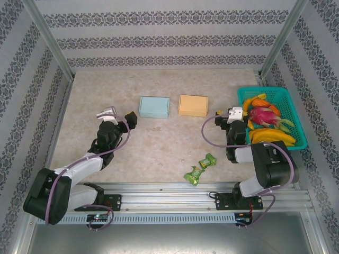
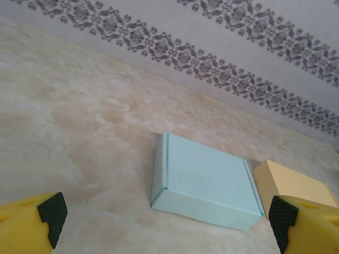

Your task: Fold the paper box

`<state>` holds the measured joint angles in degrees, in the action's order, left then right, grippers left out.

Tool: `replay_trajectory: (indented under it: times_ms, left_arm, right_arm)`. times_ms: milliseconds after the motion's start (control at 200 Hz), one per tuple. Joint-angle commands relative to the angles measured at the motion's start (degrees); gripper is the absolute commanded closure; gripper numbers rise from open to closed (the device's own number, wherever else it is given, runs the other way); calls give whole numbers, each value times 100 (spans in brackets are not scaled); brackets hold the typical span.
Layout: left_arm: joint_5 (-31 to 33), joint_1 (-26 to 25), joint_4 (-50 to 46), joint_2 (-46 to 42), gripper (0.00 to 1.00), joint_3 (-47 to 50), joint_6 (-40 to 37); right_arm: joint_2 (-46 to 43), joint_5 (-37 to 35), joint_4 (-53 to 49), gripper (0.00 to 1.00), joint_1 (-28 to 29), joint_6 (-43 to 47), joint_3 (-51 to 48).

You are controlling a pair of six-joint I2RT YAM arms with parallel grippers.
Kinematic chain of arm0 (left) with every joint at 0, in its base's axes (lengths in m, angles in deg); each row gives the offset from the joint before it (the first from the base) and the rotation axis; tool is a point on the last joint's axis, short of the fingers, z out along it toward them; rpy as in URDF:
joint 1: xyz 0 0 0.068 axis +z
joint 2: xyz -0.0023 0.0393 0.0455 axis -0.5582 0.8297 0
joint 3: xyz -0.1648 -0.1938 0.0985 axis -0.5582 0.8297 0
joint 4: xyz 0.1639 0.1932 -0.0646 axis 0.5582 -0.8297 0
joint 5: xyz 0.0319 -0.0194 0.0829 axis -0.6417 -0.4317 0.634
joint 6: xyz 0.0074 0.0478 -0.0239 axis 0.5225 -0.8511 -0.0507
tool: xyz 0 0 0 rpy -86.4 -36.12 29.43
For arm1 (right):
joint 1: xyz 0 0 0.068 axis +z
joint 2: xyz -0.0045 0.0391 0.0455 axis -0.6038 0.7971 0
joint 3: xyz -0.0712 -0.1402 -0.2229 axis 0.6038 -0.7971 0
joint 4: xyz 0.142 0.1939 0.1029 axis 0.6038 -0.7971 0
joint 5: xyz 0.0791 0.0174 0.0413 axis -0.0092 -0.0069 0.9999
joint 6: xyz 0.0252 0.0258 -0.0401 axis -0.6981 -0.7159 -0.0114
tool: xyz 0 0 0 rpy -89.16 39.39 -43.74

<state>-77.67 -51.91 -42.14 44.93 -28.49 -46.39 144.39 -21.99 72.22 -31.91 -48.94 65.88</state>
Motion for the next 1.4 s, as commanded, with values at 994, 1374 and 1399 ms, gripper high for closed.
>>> replay_trajectory:
  times_ms: [994,1374,1399]
  left_arm:
    - [3302,24,-2490,-2875,0,751,115]
    - [2811,1548,-968,-1710,0,1066,-1121]
    - [2659,1722,-953,-1459,0,1007,-1084]
  right_arm:
    - [78,295,-645,2,-189,-346,75]
    - [79,319,-649,2,-192,-355,75]
    - [78,313,-649,2,-192,-362,75]
